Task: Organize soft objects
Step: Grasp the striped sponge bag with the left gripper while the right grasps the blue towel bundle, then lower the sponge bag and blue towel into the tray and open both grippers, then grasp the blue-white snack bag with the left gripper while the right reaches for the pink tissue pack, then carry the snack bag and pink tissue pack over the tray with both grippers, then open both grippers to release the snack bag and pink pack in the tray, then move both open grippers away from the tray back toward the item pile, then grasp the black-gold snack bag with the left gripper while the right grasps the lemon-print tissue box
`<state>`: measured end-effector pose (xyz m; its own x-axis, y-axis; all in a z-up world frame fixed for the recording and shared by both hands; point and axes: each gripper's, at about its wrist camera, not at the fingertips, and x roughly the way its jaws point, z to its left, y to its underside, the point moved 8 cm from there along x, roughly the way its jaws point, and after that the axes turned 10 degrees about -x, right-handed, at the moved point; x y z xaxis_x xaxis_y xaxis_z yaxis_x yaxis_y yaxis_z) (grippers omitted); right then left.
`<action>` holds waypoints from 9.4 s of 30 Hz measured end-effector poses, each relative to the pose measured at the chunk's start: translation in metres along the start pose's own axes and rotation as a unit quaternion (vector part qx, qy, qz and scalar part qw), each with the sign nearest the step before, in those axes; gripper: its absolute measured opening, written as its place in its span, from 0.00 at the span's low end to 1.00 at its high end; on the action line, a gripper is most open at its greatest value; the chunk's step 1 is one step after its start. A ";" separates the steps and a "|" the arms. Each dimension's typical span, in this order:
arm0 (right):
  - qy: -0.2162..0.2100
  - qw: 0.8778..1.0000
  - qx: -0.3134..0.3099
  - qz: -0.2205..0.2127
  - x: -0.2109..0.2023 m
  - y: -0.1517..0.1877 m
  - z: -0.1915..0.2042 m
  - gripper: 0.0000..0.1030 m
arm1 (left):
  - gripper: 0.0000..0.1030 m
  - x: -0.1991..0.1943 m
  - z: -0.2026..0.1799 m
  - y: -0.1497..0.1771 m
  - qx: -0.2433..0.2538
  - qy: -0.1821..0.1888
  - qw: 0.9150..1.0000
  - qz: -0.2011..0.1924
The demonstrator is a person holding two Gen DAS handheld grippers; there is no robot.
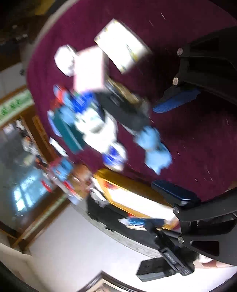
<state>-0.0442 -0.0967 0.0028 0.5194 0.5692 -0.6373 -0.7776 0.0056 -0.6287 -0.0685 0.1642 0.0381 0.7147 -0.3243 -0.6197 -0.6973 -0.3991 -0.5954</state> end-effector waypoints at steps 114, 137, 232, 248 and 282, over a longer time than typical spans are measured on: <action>0.139 0.984 0.063 -0.087 -0.028 -0.037 -0.143 0.86 | 0.43 0.169 -0.079 0.013 0.099 -0.096 0.982 0.132; 0.220 0.970 0.035 -0.093 -0.048 -0.039 -0.145 0.86 | 0.44 0.028 -0.028 0.031 -0.018 0.017 0.998 0.065; 0.220 0.951 -0.065 -0.207 -0.050 0.014 0.039 0.89 | 0.77 -0.020 0.012 -0.033 -0.011 -0.033 0.999 0.025; 0.268 0.940 -0.102 -0.184 -0.063 0.058 0.047 0.89 | 0.90 -0.015 -0.048 0.003 0.031 0.001 0.998 0.048; 0.187 0.959 0.144 -0.159 -0.082 -0.031 -0.195 0.89 | 0.89 0.211 -0.160 0.070 0.154 -0.083 0.970 0.168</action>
<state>0.0063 -0.3043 -0.0123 0.7957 0.1665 -0.5824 -0.5958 0.3884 -0.7030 0.0419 -0.0696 -0.0523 0.4427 -0.2390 -0.8642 -0.8912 -0.0106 -0.4536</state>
